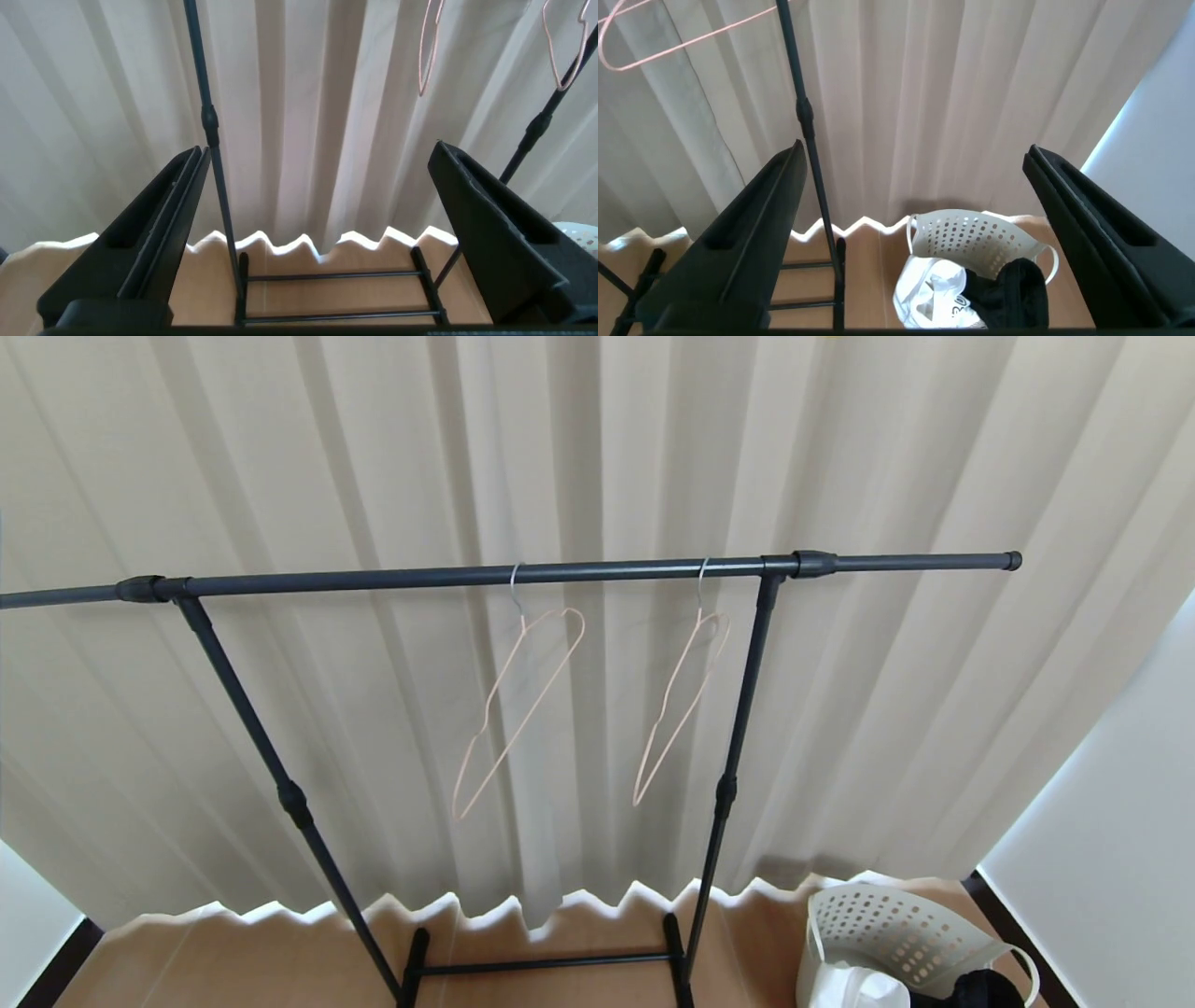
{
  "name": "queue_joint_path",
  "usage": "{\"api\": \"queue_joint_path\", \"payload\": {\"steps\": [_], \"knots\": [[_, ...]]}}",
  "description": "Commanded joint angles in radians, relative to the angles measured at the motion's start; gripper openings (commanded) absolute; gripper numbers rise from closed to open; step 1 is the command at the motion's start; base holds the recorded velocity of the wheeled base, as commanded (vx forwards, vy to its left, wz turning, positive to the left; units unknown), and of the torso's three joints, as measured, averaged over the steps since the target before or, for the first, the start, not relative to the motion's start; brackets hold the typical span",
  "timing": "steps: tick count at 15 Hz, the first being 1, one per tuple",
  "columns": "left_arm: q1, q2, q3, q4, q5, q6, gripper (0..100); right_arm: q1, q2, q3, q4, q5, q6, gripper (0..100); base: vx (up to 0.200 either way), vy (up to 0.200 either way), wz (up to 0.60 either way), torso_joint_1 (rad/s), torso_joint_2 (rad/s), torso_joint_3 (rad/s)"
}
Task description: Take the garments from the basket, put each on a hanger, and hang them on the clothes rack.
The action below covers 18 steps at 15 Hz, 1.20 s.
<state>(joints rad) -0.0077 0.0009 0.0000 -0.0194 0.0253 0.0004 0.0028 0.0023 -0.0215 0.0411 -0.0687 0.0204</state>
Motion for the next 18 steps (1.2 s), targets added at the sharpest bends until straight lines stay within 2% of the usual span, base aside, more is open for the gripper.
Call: {"api": "queue_joint_path", "payload": {"steps": [1,18], "knots": [[0.0,0.001,0.0,-0.001,0.001,0.0,100,0.0,0.001,0.002,-0.001,0.0,0.001,100,0.0,0.0,0.0,-0.149,0.34,0.183],[0.0,0.001,0.0,-0.001,-0.001,-0.014,100,0.0,0.001,0.0,-0.001,0.0,0.01,100,0.0,0.0,0.0,-0.167,0.39,0.216]]}}
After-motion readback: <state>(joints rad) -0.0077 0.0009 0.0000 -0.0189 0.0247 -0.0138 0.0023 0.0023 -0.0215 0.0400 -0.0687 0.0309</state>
